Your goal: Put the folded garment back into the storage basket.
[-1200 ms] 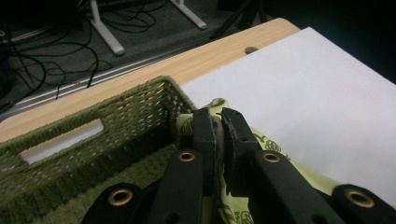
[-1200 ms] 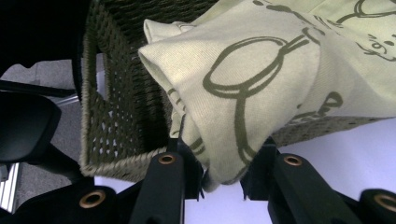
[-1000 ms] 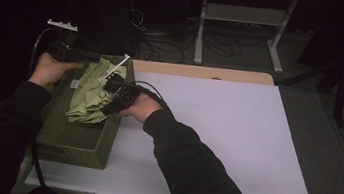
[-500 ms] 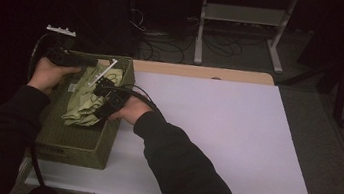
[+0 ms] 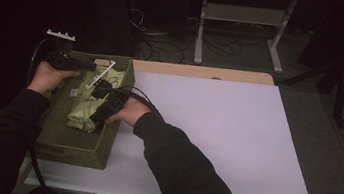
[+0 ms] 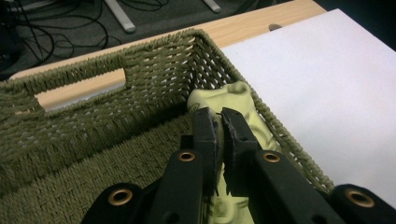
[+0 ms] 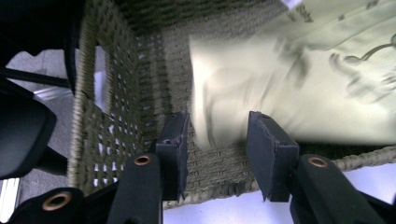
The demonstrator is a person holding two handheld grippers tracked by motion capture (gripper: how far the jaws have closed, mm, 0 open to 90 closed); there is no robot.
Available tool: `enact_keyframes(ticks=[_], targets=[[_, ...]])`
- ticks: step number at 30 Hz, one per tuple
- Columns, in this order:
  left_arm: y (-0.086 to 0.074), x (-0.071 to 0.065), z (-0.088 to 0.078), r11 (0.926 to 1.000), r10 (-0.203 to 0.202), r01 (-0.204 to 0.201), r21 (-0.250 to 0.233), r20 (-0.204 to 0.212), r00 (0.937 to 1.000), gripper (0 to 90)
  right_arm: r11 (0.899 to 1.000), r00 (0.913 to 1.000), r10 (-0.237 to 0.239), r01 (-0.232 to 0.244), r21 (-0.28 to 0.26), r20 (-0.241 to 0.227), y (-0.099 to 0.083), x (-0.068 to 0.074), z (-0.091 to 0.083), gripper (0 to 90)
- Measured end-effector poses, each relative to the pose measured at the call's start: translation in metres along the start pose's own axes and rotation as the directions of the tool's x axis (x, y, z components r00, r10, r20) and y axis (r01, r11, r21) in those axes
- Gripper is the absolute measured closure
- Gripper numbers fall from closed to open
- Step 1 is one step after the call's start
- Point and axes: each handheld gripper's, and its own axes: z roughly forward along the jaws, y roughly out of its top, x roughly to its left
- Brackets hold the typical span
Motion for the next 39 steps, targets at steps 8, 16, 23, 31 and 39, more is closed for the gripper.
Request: enact_keyframes(ticks=[8,16,23,31,39], targets=[[-0.007,0.005,0.005,0.9997,-0.025,0.025,0.004,-0.008,0.9997,83.7,1.0,0.9998,0.008,-0.008,-0.023,0.018,-0.004,-0.003,-0.015,54.5],[-0.007,0.002,0.003,0.9997,-0.002,0.002,-0.023,-0.033,0.9994,58.5,0.997,0.9987,0.035,-0.033,-0.063,0.036,-0.018,-0.013,-0.033,52.8],[-0.008,-0.007,0.008,1.0,0.006,-0.006,0.001,0.024,0.9997,48.8,0.994,0.9969,0.065,-0.06,-0.093,0.044,-0.029,-0.02,-0.044,50.5],[-0.012,-0.022,0.006,0.9996,0.011,-0.009,-0.028,0.077,0.9969,40.6,0.988,0.9944,0.087,-0.079,-0.13,0.059,-0.049,-0.027,-0.062,44.5],[-0.014,-0.04,0.001,0.998,0.035,-0.03,-0.057,0.108,0.9935,35.3,0.983,0.9904,0.11,-0.097,-0.155,0.083,-0.073,-0.035,-0.08,37.1]])
